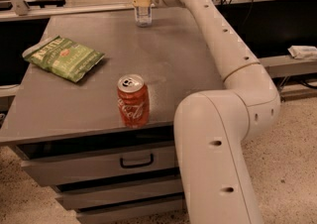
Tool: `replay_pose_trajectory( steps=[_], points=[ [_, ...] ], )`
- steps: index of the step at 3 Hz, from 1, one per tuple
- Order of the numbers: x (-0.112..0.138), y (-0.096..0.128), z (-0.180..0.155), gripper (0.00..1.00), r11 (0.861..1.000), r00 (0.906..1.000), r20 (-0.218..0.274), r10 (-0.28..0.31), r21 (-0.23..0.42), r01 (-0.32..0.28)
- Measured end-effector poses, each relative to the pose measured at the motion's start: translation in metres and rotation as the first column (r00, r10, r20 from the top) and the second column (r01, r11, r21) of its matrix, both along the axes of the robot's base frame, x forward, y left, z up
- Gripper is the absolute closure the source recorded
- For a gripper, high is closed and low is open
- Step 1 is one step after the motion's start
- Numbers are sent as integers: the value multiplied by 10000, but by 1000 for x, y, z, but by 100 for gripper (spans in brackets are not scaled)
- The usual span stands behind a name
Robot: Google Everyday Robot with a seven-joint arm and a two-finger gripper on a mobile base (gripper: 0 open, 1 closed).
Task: Move blue plastic bottle near coke can
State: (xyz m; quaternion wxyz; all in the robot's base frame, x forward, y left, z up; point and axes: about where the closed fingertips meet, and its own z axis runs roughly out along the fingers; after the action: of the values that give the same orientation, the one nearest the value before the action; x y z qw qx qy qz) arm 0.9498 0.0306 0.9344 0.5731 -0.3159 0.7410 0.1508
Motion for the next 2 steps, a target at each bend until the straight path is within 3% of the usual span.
replay_pose_trajectory(
  steps=[2],
  points=[
    [1,-15,7,85,9998,9999,83,-57,191,55]
  ],
)
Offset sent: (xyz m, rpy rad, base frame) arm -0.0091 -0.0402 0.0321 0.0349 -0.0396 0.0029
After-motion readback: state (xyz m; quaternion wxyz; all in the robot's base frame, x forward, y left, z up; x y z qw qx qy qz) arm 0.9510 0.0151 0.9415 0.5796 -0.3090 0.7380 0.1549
